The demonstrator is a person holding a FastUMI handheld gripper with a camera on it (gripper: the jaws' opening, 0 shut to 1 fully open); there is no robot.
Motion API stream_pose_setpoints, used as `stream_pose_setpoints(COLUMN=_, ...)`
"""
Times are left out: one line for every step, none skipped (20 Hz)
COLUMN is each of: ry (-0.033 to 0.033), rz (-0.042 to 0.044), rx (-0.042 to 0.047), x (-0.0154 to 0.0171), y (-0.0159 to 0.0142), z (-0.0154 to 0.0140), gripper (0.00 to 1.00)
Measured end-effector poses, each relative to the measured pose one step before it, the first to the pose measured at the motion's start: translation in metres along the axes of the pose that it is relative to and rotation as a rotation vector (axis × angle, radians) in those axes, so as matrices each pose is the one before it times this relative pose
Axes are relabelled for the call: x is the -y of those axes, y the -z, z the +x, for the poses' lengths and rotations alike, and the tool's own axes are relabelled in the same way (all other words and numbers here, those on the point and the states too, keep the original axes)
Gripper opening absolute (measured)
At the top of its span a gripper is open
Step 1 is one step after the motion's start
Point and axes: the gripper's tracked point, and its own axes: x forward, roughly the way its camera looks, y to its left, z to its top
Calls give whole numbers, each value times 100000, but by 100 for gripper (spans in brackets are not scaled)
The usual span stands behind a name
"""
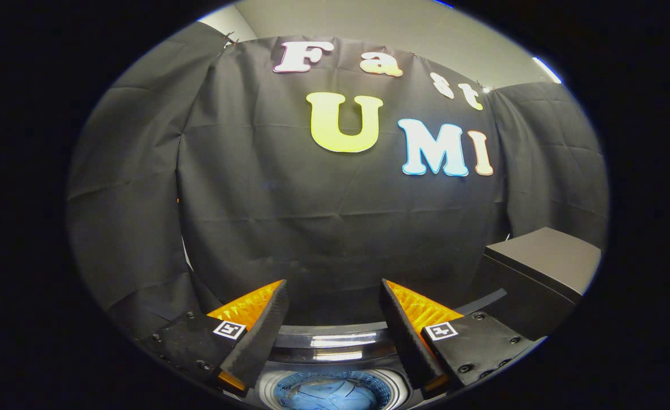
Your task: Put the clothes into the washing machine and then close the washing machine lid.
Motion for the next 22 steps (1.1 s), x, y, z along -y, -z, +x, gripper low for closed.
stream_pose_setpoints(ry=91, rz=-93, rx=-47, x=-22, y=276, z=-407, gripper=98)
stream_pose_setpoints(ry=99, rz=70, rx=68, x=-4, y=181, z=-325, gripper=98)
stream_pose_setpoints(ry=44, rz=-25, rx=111, x=71, y=212, z=-234, gripper=98)
stream_pose_setpoints(ry=77, rz=59, rx=34, x=3, y=164, z=-265, gripper=98)
stream_pose_setpoints(ry=122, rz=-4, rx=-90, x=39, y=206, z=-132, gripper=98)
stream_pose_setpoints(ry=96, rz=-165, rx=-336, x=27, y=182, z=-206, gripper=98)
stream_pose_setpoints(ry=81, rz=-133, rx=-215, x=-3, y=255, z=-114, gripper=98)
stream_pose_setpoints(ry=45, rz=19, rx=-28, x=-11, y=79, z=-240, gripper=98)
stream_pose_setpoints(ry=25, rz=202, rx=41, x=35, y=193, z=-161, gripper=98)
stream_pose_setpoints(ry=64, rz=152, rx=94, x=6, y=155, z=-210, gripper=98)
stream_pose_setpoints(ry=92, rz=98, rx=48, x=71, y=217, z=-156, gripper=98)
stream_pose_setpoints(ry=69, rz=-95, rx=-123, x=54, y=191, z=-144, gripper=98)
stream_pose_setpoints(ry=39, rz=-53, rx=-168, x=-52, y=210, z=-227, gripper=98)
stream_pose_setpoints(ry=-28, rz=35, rx=-116, x=-10, y=150, z=-148, gripper=98)
stream_pose_setpoints(ry=-95, rz=220, rx=-21, x=37, y=181, z=-168, gripper=98)
stream_pose_setpoints(ry=-134, rz=67, rx=-12, x=15, y=190, z=-189, gripper=98)
stream_pose_setpoints(ry=105, rz=-36, rx=-88, x=31, y=174, z=-67, gripper=98)
stream_pose_setpoints(ry=148, rz=-15, rx=-232, x=22, y=180, z=-165, gripper=98)
stream_pose_setpoints(ry=4, rz=164, rx=-451, x=-26, y=299, z=-148, gripper=98)
stream_pose_setpoints(ry=93, rz=139, rx=-393, x=21, y=288, z=-280, gripper=98)
stream_pose_setpoints(ry=146, rz=110, rx=-372, x=4, y=247, z=-161, gripper=98)
stream_pose_setpoints(ry=130, rz=174, rx=-565, x=12, y=389, z=-209, gripper=98)
